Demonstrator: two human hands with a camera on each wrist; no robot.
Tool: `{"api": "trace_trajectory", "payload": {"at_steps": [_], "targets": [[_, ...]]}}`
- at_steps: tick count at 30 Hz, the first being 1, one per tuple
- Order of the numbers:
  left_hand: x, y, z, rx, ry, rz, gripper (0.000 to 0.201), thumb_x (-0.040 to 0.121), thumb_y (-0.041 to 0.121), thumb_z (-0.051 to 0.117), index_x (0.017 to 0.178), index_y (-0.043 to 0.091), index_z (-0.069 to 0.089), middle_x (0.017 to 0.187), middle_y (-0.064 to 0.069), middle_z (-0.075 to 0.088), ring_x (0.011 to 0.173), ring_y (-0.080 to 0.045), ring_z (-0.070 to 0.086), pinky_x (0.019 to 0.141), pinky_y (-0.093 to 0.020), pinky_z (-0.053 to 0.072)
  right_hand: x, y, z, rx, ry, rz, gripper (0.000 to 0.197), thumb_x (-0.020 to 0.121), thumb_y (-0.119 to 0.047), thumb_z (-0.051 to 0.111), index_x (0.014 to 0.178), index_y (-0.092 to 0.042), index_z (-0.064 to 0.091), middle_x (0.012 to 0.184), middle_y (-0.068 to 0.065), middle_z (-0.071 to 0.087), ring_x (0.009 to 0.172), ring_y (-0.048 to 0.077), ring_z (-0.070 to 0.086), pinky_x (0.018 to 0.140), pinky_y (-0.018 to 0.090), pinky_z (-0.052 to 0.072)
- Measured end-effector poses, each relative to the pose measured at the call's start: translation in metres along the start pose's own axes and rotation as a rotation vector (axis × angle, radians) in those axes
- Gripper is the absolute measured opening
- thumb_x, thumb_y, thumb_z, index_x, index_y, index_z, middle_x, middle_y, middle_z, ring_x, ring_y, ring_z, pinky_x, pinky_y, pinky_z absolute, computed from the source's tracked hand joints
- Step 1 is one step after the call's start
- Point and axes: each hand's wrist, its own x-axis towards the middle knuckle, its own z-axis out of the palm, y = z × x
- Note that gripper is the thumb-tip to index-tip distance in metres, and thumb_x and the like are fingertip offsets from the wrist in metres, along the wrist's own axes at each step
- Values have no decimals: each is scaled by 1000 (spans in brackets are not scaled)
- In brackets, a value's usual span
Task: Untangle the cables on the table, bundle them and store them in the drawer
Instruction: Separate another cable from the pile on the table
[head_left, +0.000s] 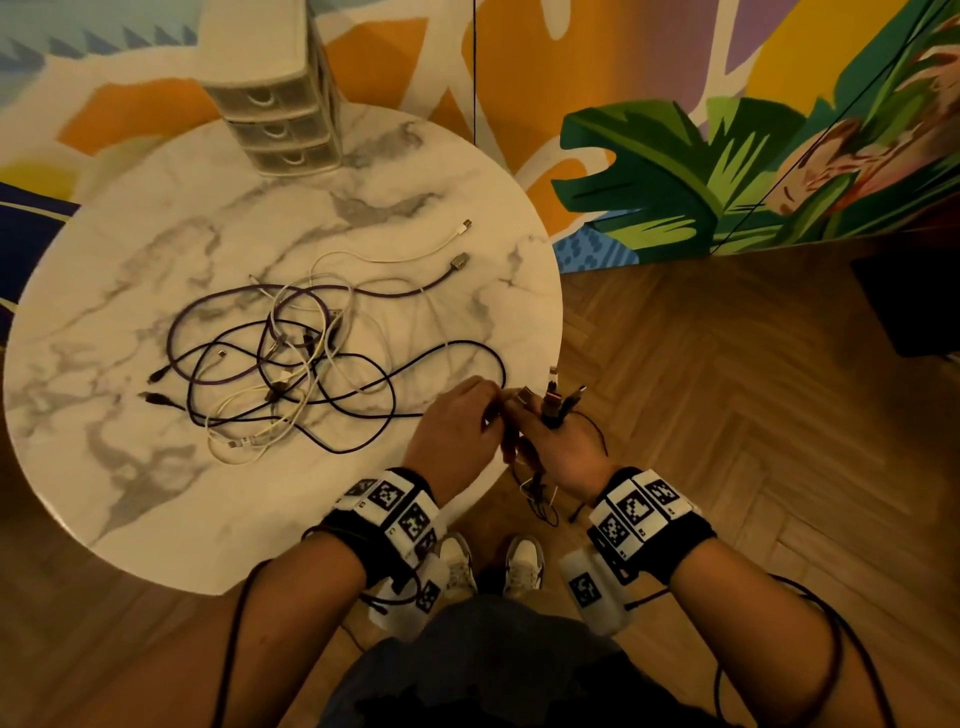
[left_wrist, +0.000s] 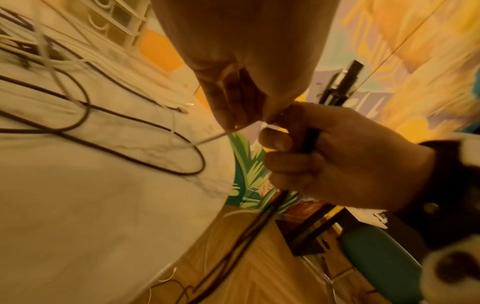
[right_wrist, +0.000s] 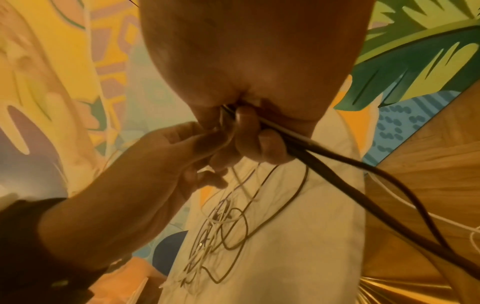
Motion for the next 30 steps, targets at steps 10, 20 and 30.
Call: {"api": "trace_trajectory", "payload": {"at_steps": [10,20,30], "targets": [[18,9,-37,-31,-65,109,11,84,19,65,95,21,64,89,9,50,81,-3,42,71,-7,34,4,-10,0,-101,-89,-95,44,101,-32,36,65,-20,58,59,1,54,51,9,43,58,26,36],[22,38,-49,-335,-80,-29,4,92,16,56,91,15,60,84,10,62,74,5,58,62,-9,44,0,-26,4,-21,-42,-168,26,98,-13,47,75,-21,59,61,-9,61,54,-2,51,61,19,37],[15,48,-53,-405,-53,37,2,90,15,59,91,14,60,84,4,65,79,-11,62,62,-20,51,-8,-43,6,8,-6,-133,37,101,-5,32,71,-24,44,43,-15,55,42,-5,47,45,7,36]]}}
